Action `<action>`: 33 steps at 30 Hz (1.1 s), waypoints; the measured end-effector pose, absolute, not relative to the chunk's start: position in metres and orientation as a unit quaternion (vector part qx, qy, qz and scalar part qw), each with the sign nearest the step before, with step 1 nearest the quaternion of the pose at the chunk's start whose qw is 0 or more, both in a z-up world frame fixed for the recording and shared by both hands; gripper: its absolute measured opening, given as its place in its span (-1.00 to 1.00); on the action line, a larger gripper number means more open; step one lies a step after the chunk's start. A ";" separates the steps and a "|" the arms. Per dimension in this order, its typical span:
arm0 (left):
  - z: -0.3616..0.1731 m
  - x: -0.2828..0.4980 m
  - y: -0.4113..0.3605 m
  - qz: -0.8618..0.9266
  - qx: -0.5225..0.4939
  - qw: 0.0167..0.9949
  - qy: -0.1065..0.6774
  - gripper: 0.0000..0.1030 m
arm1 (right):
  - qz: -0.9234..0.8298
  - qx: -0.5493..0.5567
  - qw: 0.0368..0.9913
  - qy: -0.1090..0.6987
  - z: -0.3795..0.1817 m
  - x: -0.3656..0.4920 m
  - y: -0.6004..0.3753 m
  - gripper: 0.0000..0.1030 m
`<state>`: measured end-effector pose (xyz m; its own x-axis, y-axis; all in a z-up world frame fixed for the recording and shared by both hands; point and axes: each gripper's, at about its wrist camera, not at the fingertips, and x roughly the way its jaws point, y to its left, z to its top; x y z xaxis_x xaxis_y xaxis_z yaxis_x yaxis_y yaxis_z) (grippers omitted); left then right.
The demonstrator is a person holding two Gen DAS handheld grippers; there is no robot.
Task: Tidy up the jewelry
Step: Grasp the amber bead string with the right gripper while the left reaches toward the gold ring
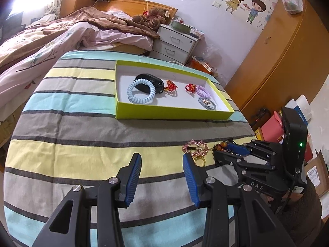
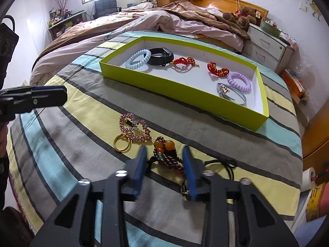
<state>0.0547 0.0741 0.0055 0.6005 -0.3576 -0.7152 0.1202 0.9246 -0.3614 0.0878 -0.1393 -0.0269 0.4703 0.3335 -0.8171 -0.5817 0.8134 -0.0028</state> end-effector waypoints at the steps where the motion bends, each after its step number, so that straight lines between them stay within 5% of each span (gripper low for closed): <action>1: 0.005 0.054 0.073 -0.137 -0.139 0.884 0.426 -0.20 | 0.268 -0.145 0.846 0.437 -0.027 0.087 -0.139 -0.51; 10: -0.001 0.054 0.055 -0.157 -0.135 0.876 0.436 -0.19 | 0.266 -0.099 0.865 0.414 -0.014 0.086 -0.150 -0.59; 13: -0.004 0.056 0.047 -0.159 -0.128 0.873 0.443 0.03 | 0.274 -0.080 0.870 0.402 -0.006 0.084 -0.153 -0.59; 33: -0.023 0.077 -0.024 -0.143 -0.016 0.875 0.463 0.03 | 0.256 -0.018 0.902 0.346 0.023 0.066 -0.187 -0.59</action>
<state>0.0772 -0.0236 -0.0229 0.5310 -0.2644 -0.8050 0.2343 0.9588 -0.1604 0.0665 -0.1866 0.0234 0.6294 0.4491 -0.6342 -0.4736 0.8687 0.1452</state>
